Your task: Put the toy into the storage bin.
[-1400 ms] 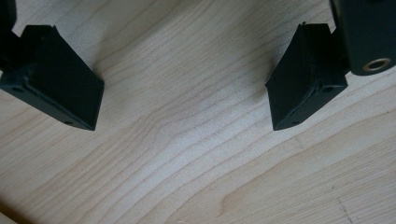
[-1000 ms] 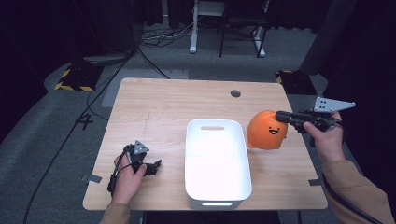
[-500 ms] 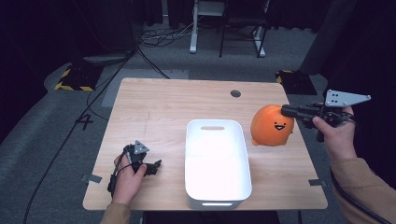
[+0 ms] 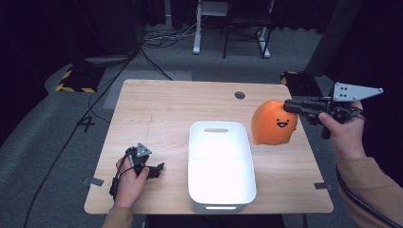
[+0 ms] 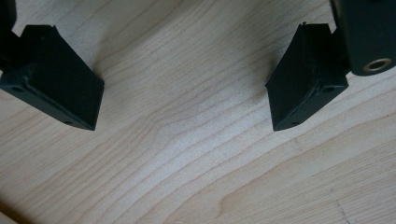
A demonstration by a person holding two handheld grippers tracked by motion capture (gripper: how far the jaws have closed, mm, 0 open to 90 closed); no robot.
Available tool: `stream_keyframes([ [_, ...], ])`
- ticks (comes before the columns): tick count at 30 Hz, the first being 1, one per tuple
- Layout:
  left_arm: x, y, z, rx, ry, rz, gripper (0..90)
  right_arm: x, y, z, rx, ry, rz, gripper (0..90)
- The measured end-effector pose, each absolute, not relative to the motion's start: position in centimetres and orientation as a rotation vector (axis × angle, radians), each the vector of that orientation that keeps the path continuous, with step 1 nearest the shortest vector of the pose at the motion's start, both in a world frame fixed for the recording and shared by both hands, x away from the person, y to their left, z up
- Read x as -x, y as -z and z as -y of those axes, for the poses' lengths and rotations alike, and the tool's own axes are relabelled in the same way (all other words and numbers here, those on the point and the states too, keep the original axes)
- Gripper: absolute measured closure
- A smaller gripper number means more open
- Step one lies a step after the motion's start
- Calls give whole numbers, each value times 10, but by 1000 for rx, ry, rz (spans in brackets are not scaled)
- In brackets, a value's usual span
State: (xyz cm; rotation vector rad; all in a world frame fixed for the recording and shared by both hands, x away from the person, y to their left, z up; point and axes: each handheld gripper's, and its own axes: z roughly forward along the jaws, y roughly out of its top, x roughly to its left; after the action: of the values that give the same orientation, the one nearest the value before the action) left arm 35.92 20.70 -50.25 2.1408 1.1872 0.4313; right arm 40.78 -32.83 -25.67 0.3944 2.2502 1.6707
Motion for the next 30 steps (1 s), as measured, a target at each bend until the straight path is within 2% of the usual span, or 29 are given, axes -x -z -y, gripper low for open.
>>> stream_keyframes([
  [30,-359,502,-207,-2141,-431,-1187,113,-415,253,237,-272,-1752,-2320,835],
])
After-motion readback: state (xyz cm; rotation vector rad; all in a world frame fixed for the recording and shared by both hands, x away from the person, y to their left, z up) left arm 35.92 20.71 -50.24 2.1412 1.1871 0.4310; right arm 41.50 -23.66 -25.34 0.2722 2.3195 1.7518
